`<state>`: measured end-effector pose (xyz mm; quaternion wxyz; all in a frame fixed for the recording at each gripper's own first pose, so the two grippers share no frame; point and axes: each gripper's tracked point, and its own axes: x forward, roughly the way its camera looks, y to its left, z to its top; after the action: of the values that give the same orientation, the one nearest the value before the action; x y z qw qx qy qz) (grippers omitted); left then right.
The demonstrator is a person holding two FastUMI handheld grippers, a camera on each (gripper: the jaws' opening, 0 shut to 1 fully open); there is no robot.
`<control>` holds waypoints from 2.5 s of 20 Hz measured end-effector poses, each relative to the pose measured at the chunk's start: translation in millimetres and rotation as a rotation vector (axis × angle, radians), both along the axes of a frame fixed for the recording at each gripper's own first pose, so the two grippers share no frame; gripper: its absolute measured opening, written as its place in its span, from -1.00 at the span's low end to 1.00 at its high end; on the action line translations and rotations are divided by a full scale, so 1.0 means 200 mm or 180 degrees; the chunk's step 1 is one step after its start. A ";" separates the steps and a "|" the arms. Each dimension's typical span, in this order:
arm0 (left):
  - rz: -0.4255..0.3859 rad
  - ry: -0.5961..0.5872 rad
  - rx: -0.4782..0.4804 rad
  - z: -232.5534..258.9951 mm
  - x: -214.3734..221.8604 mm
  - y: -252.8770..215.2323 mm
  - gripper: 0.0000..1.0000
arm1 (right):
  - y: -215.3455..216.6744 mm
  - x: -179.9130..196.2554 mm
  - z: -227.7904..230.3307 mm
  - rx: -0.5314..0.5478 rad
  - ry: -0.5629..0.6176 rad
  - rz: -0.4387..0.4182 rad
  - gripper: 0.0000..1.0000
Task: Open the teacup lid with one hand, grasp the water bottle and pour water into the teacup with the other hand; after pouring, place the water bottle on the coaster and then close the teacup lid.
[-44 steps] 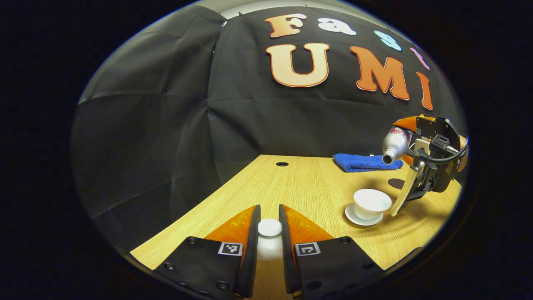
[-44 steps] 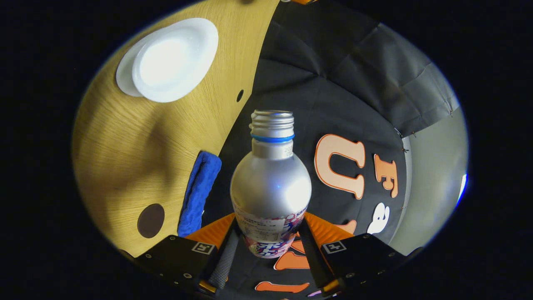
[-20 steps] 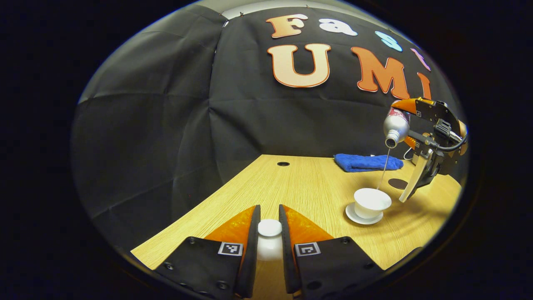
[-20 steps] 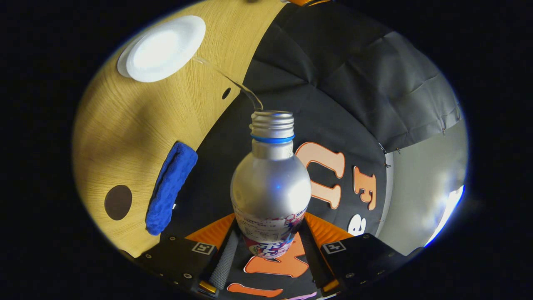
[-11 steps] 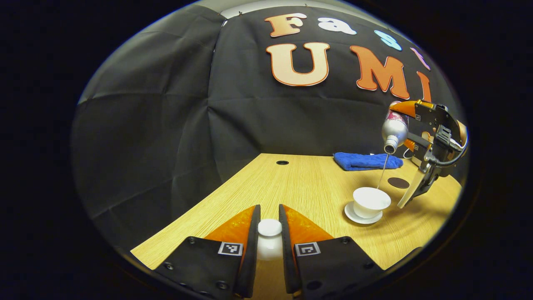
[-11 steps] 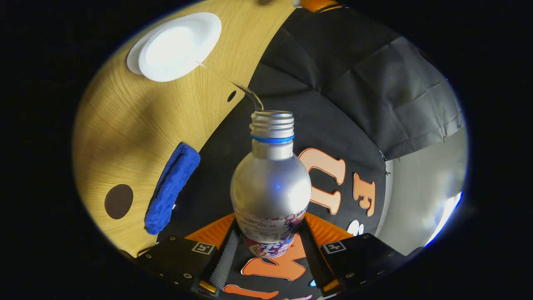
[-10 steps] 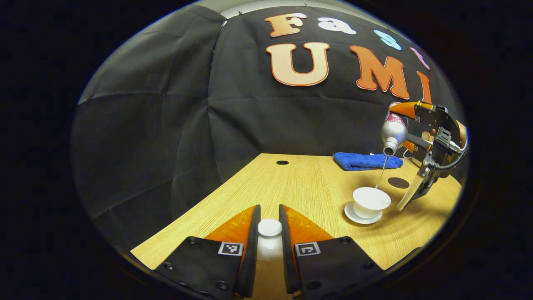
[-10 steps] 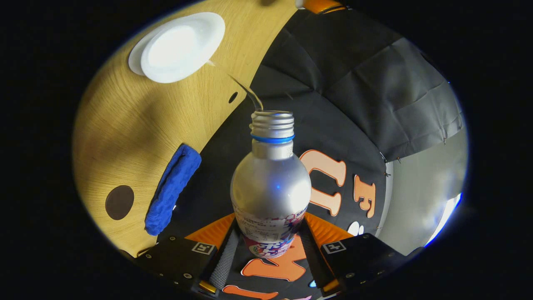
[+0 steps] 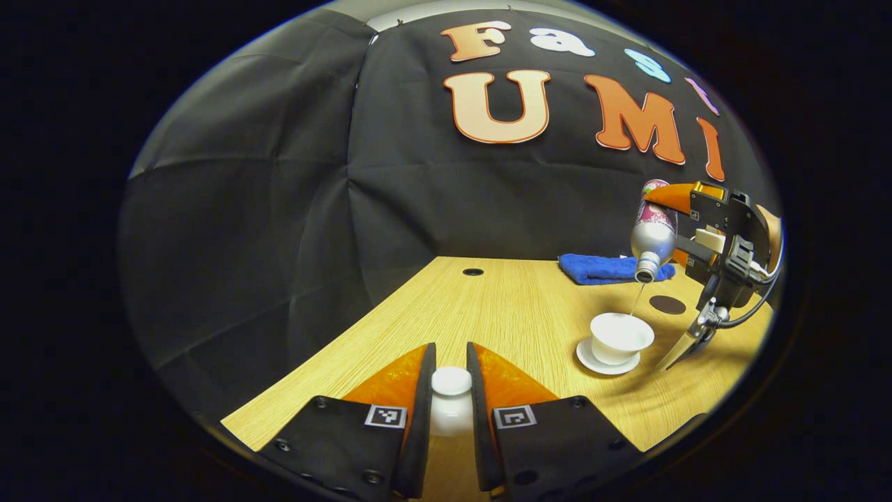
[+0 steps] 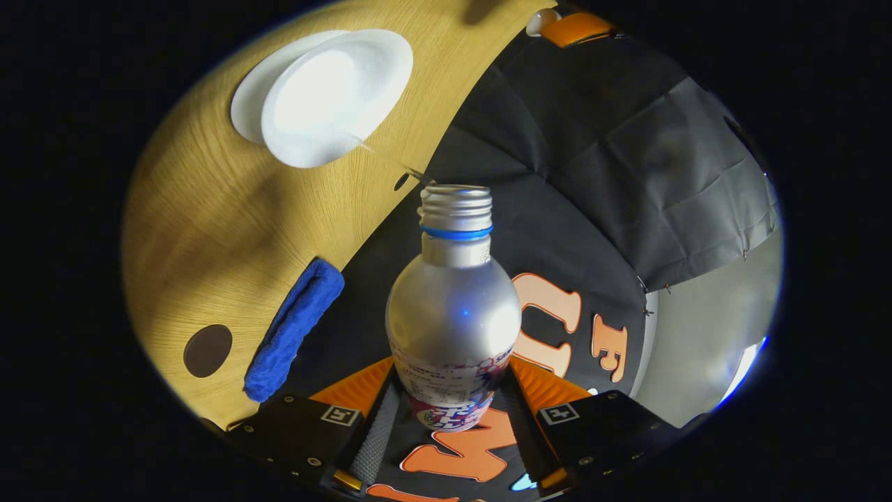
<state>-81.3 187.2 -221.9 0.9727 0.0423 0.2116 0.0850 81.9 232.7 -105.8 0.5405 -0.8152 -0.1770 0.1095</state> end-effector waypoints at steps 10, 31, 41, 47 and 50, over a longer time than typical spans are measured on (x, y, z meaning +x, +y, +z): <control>0.0025 -0.0056 0.0017 0.04 -0.02 -0.01 -0.37 | 0.07 -0.04 -0.05 -0.0013 0.0031 0.0132 0.56; -0.0549 -0.0387 -0.0040 0.24 0.22 -0.47 -0.47 | -0.38 -0.06 -0.21 0.2904 0.2108 -0.1018 0.60; -0.0970 -0.0305 -0.0150 0.16 0.39 -0.82 -0.37 | -0.65 -0.09 -0.23 0.4258 0.2531 -0.1355 0.59; -0.1075 -0.0108 -0.0215 0.00 0.44 -0.94 -0.37 | -0.76 -0.10 -0.28 0.4766 0.2652 -0.1465 0.59; -0.1081 0.0007 -0.0217 -0.07 0.45 -0.96 -0.37 | -0.81 -0.10 -0.31 0.4893 0.2696 -0.1511 0.59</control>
<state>9.0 -3.9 -235.5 0.9738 0.0446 0.2052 -0.0878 61.6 70.2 -168.1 0.9635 -0.1366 0.1848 0.1375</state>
